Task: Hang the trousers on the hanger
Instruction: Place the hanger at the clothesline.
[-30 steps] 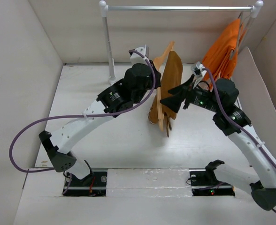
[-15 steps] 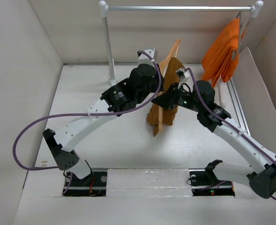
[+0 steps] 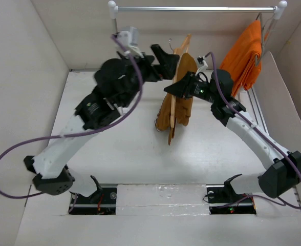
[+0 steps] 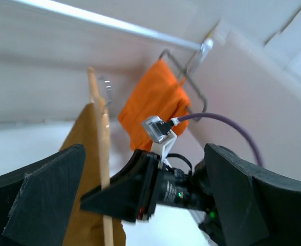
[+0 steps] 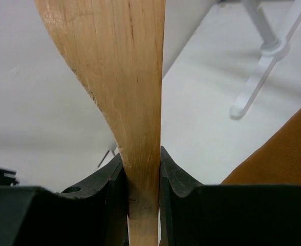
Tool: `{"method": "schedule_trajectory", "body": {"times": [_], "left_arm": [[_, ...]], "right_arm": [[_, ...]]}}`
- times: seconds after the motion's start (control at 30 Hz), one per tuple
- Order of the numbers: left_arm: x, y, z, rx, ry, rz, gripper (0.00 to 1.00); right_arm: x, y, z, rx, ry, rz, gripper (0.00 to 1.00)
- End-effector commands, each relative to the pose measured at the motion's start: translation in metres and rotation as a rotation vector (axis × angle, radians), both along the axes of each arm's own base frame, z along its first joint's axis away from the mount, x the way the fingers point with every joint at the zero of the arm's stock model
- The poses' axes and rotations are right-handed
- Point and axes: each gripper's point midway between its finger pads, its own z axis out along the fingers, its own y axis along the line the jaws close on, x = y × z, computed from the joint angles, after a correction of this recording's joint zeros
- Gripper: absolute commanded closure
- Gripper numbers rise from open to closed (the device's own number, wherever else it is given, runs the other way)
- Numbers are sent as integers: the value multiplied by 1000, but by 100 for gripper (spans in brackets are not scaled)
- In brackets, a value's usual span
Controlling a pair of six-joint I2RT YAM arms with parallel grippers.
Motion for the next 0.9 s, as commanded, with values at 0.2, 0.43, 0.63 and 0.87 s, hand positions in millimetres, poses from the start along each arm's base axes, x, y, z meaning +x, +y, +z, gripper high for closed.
{"method": "schedule_trajectory", "body": {"times": [0.2,0.43,0.63,0.87], "left_arm": [[-33,105,8,-123,-28,192,1],[-35,71,-116,13,209,93,1],[-41,48,-168,35,299,7,1],[-42,43,-197,90,337,-6,1]], "right_arm": [[43,-57,158,202,-461,-112,100],[97,-109,156,285,-439,-204,100],[135,-134,163,281,-442,-267,100],[163,-171,160,337,-430,-332,100]]}}
